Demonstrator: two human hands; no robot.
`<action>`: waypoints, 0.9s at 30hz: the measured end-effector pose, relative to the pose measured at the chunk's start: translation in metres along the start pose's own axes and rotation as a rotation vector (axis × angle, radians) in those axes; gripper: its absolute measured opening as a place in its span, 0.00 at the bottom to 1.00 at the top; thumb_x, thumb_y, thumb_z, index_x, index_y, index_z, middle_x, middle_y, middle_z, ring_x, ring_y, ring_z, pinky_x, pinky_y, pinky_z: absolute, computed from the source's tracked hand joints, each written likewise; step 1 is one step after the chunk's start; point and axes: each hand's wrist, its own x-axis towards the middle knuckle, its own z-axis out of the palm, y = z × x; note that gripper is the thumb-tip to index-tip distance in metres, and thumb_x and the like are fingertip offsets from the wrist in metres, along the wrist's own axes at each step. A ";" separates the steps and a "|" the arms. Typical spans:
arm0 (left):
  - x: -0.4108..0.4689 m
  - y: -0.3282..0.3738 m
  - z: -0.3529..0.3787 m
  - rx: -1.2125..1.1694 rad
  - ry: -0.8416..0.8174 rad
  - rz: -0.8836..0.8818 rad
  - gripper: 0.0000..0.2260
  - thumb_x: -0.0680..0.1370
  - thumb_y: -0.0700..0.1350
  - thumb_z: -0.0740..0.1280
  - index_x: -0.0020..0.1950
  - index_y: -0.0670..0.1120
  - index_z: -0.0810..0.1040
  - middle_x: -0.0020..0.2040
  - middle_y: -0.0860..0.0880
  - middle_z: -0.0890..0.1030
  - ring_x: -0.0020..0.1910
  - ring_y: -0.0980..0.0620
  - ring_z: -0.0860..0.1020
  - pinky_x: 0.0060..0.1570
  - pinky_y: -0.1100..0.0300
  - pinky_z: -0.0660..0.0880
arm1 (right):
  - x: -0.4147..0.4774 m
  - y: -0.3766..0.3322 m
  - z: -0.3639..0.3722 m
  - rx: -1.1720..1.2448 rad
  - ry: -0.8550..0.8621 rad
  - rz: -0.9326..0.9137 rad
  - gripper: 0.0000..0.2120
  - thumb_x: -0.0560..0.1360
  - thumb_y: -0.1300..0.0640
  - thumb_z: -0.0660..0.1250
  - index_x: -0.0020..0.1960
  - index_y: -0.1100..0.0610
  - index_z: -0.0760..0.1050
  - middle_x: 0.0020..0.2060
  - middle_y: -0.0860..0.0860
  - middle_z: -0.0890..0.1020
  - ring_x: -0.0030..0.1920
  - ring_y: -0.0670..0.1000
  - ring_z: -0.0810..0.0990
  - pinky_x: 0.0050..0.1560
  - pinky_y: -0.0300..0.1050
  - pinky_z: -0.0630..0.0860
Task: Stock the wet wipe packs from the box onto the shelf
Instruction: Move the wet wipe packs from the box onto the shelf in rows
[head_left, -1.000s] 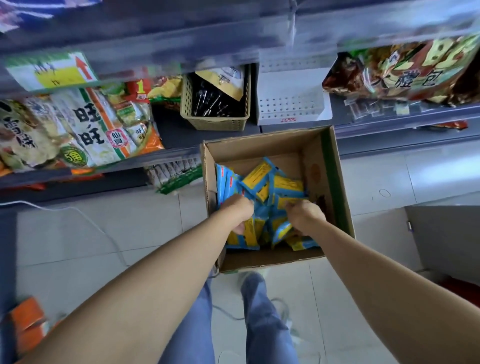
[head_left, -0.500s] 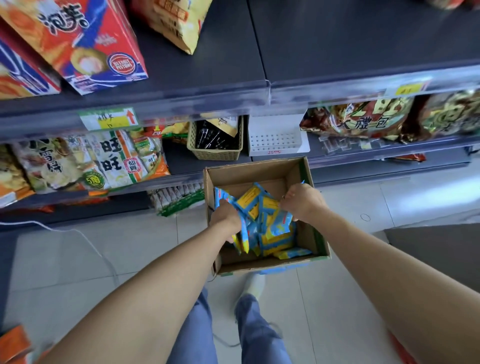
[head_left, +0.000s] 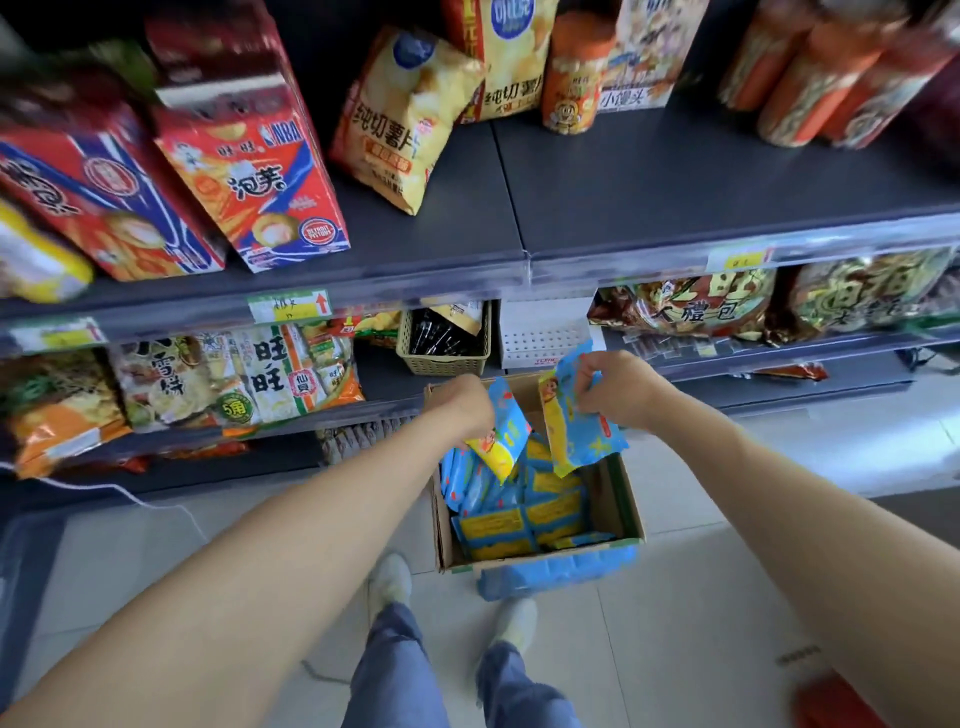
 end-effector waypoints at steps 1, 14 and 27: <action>-0.005 0.003 -0.011 0.009 0.055 0.047 0.09 0.76 0.37 0.63 0.53 0.36 0.79 0.48 0.40 0.80 0.49 0.41 0.83 0.37 0.56 0.75 | -0.008 -0.008 -0.011 0.021 0.023 -0.028 0.11 0.73 0.68 0.61 0.36 0.55 0.70 0.36 0.55 0.77 0.29 0.51 0.73 0.28 0.38 0.69; -0.170 -0.020 -0.212 -0.274 0.505 0.246 0.09 0.71 0.34 0.65 0.31 0.40 0.71 0.29 0.44 0.70 0.25 0.50 0.66 0.18 0.67 0.62 | -0.134 -0.185 -0.152 -0.071 0.352 -0.578 0.08 0.71 0.67 0.63 0.43 0.54 0.74 0.29 0.45 0.68 0.26 0.48 0.65 0.26 0.38 0.63; -0.228 -0.108 -0.364 -1.040 0.725 0.408 0.08 0.77 0.29 0.60 0.44 0.42 0.70 0.28 0.49 0.80 0.32 0.56 0.77 0.35 0.60 0.75 | -0.123 -0.350 -0.193 0.028 0.617 -0.832 0.34 0.72 0.67 0.61 0.74 0.48 0.55 0.37 0.51 0.73 0.39 0.55 0.75 0.42 0.47 0.74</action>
